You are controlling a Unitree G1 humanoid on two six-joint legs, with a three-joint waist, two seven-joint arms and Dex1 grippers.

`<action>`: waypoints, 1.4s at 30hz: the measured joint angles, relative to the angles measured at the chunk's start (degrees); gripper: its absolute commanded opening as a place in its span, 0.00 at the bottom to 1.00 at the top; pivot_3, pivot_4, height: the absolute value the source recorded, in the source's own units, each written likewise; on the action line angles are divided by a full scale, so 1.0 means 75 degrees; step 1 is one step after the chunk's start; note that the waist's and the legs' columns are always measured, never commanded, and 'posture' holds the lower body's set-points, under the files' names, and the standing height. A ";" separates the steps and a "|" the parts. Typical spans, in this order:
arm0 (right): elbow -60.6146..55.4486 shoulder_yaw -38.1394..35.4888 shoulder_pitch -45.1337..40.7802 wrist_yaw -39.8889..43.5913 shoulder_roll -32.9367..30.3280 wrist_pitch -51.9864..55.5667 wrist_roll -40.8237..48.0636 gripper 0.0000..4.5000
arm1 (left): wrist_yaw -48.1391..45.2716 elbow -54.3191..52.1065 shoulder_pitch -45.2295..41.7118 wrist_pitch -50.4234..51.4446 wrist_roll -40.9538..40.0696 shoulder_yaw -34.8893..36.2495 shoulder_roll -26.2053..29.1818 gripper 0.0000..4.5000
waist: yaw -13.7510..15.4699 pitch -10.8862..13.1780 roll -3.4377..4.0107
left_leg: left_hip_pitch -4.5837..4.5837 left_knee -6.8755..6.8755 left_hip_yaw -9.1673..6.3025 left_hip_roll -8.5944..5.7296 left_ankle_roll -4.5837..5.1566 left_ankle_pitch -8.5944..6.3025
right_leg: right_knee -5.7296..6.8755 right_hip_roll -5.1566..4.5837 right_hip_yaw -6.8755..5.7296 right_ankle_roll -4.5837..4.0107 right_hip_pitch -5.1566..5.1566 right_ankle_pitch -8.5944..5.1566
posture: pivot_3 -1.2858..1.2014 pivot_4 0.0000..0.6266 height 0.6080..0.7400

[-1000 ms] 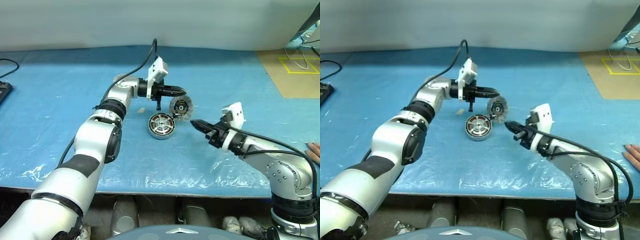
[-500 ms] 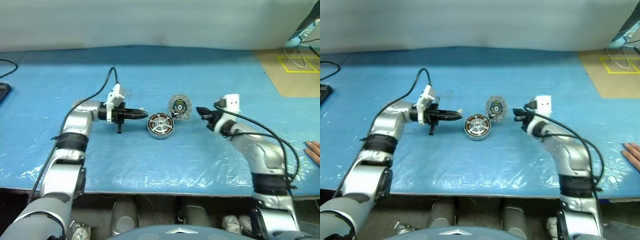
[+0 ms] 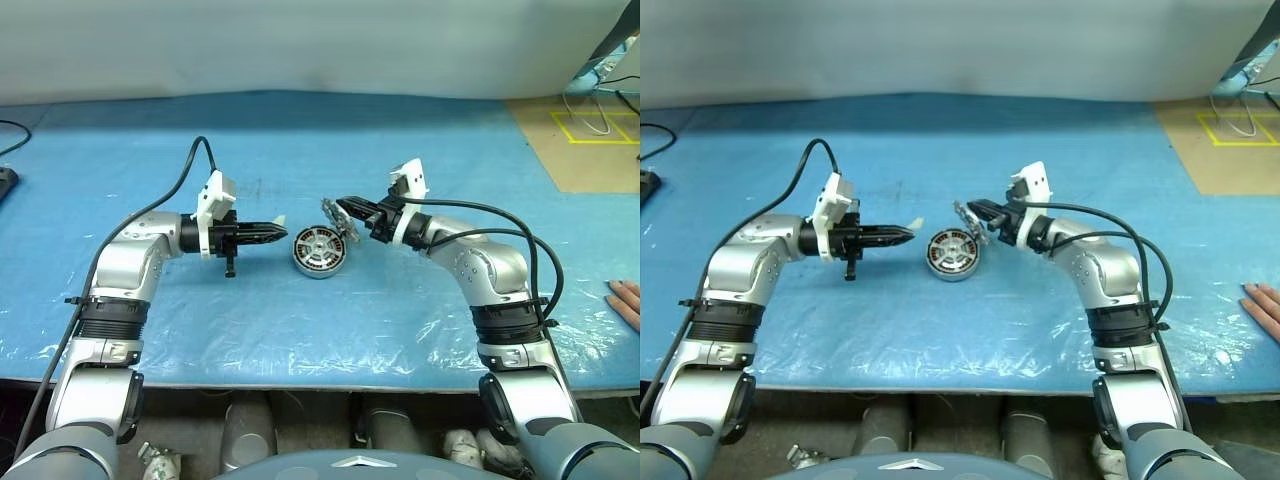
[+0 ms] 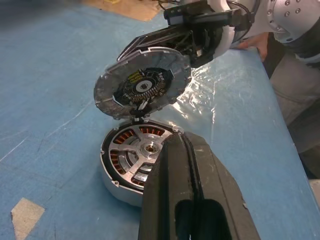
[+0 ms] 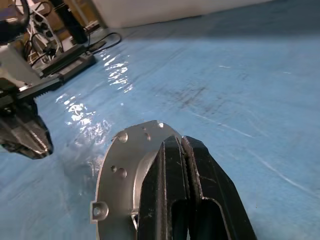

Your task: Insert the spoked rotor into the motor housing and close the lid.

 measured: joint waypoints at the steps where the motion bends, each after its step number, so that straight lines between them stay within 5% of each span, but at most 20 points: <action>1: -0.0013 0.0067 0.0002 0.0040 0.0003 -0.0005 -0.0012 0.00 | 0.0049 0.0000 -0.0001 0.0041 -0.0047 0.0000 0.0000 0.01 | -0.0005 0.0000 0.0000 | 0.0002 0.0000 0.0000 0.0000 0.0000 0.0000 | 0.0002 0.0000 0.0001 0.0001 0.0000 0.0001 | 0.52 0.24 1.00; 11: 0.0520 0.0927 0.0322 0.0057 0.0547 -0.0377 -0.0735 0.00 | 0.0324 -0.0036 -0.0191 0.0185 -0.0355 -0.0224 -0.0004 0.01 | -0.0004 0.0000 -0.0001 | 0.0006 0.0018 0.0000 0.0001 0.0000 0.0000 | 0.0023 -0.0001 0.0003 -0.0013 0.0000 -0.0008 | 0.52 0.24 1.00; 24: 0.0835 0.0768 0.0241 -0.0034 0.0728 -0.0901 -0.1055 0.00 | 0.0358 0.0059 -0.0140 -0.0196 -0.0273 -0.0493 0.0109 0.01 | -0.0012 -0.0001 -0.0001 | 0.0017 0.0056 0.0001 0.0007 -0.0001 0.0000 | 0.0064 -0.0003 0.0012 -0.0021 0.0001 -0.0013 | 0.52 0.24 1.00; 27: 0.0451 0.0783 -0.0030 -0.0162 0.0479 -0.1111 -0.1353 0.13 | 0.0453 0.0217 -0.0137 -0.0391 -0.0213 -0.0493 0.0170 0.00 | -0.0026 -0.0001 -0.0001 | 0.0018 0.0053 0.0001 0.0007 -0.0001 0.0000 | 0.0065 -0.0001 0.0010 -0.0019 -0.0001 -0.0011 | 0.52 0.24 1.00; 38: 0.0092 0.1170 0.0096 0.0392 0.0472 -0.1242 -0.1484 0.97 | 0.0399 0.0497 -0.0033 -0.0607 -0.0124 -0.0488 0.0529 0.00 | -0.0051 -0.0001 -0.0001 | 0.0017 0.0043 0.0001 0.0015 -0.0002 -0.0001 | 0.0064 0.0001 0.0006 -0.0028 -0.0003 -0.0017 | 0.52 0.24 1.00; 42: 0.0375 0.1418 0.0097 0.0519 0.0305 -0.1261 -0.1775 0.99 | 0.0229 0.0496 0.0100 -0.0742 -0.0069 -0.0513 0.0755 0.00 | -0.0101 -0.0001 -0.0001 | 0.0015 0.0046 0.0001 0.0014 -0.0002 -0.0001 | 0.0065 0.0000 0.0005 -0.0029 -0.0003 -0.0017 | 0.52 0.24 1.00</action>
